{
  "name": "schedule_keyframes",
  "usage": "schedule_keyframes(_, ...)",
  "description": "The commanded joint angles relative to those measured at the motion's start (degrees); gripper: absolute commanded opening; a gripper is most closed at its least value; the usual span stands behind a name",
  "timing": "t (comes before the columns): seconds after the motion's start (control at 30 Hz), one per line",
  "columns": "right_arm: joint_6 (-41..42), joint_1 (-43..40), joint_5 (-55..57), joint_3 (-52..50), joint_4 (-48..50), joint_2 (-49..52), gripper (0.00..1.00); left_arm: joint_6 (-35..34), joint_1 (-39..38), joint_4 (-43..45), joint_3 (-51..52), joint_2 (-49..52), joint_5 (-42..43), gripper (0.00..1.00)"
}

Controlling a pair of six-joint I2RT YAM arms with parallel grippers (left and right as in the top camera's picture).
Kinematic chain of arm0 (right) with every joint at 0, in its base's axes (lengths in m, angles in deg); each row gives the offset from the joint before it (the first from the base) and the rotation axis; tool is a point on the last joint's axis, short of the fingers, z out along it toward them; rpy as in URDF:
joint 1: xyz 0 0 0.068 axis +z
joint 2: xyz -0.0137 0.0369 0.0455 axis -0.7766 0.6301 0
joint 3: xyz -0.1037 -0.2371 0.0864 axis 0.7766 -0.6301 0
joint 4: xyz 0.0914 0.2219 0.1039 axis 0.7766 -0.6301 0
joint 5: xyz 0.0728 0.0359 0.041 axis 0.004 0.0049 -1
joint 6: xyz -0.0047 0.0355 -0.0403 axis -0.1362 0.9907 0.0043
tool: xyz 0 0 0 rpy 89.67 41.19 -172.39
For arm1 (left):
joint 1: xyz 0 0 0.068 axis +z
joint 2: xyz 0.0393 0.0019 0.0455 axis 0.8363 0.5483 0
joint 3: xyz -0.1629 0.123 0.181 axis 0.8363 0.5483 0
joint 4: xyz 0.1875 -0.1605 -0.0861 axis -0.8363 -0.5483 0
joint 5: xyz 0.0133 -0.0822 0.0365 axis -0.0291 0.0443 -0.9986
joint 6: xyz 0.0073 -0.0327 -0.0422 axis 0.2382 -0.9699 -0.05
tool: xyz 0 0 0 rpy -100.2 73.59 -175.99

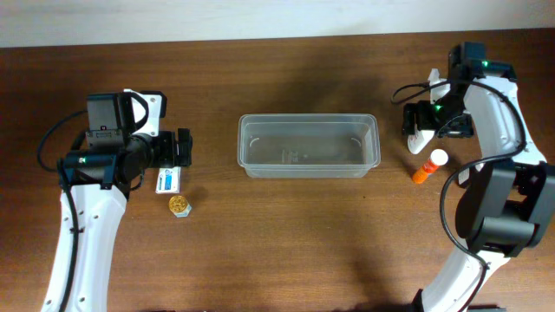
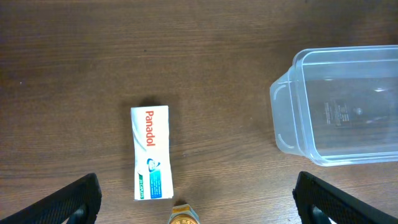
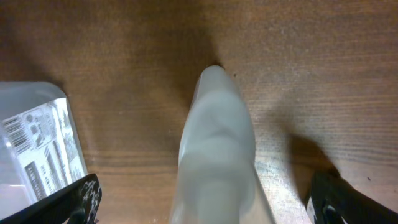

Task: Pack container
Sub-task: 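Move the right gripper to the white spray bottle and grasp it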

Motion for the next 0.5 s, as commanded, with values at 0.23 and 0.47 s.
schedule_keyframes(0.23, -0.59, -0.17, 0.90, 1.03, 0.76, 0.72, 0.65, -0.52, 0.20, 0.70, -1.11, 0.24, -0.46, 0.99)
schedule_keyframes(0.47, -0.59, -0.17, 0.90, 1.03, 0.66, 0.72, 0.45, -0.52, 0.20, 0.70, -1.11, 0.24, -0.46, 0.99)
